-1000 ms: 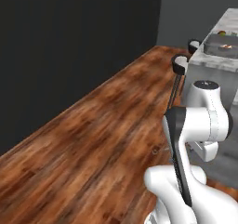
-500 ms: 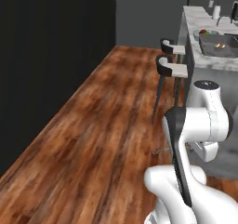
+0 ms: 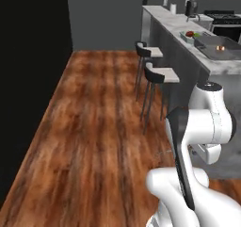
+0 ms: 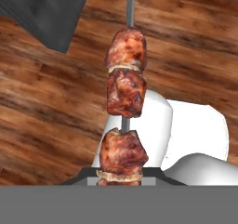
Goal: Place the cold items (mango and lime) from the fridge in one tupperware on the dining counter. Place the warm items (hot dog and kebab skewer) in the stove area in another tupperware.
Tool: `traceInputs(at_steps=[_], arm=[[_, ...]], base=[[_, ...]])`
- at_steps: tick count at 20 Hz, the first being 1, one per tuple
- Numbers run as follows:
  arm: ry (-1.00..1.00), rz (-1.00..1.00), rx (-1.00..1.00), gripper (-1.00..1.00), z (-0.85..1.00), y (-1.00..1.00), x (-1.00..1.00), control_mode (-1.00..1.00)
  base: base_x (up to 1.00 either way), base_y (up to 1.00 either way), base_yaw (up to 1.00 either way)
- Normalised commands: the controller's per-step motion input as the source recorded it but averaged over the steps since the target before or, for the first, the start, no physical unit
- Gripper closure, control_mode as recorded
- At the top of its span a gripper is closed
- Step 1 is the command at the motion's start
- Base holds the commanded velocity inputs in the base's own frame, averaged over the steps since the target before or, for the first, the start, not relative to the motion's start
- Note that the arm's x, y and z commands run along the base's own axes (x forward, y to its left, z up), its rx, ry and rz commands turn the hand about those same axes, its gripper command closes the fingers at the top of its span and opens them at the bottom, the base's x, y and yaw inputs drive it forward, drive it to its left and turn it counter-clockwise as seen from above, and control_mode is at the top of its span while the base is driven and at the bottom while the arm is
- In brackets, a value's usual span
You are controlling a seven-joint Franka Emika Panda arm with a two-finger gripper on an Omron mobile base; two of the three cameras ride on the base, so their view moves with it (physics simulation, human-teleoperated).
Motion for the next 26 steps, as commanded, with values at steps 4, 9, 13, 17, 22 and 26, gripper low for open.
traceInputs(at_steps=[4,9,13,17,22,26], arm=[[0.00,0.00,0.00,1.00,0.00,0.00,0.00,1.00],[0.00,0.00,0.00,1.00,0.00,0.00,0.00,1.00],[0.00,0.00,0.00,1.00,0.00,0.00,0.00,1.00],[0.00,0.00,0.00,1.00,0.00,0.00,0.00,1.00],[0.00,0.00,0.00,1.00,0.00,0.00,0.00,1.00],[0.00,0.00,0.00,1.00,0.00,0.00,0.00,1.00]], base=[[0.91,0.88,-0.57],[0.62,0.71,-0.65],[0.61,0.65,-0.68],[0.62,0.67,-0.67],[0.76,0.74,-0.63],[1.00,0.85,-0.53]])
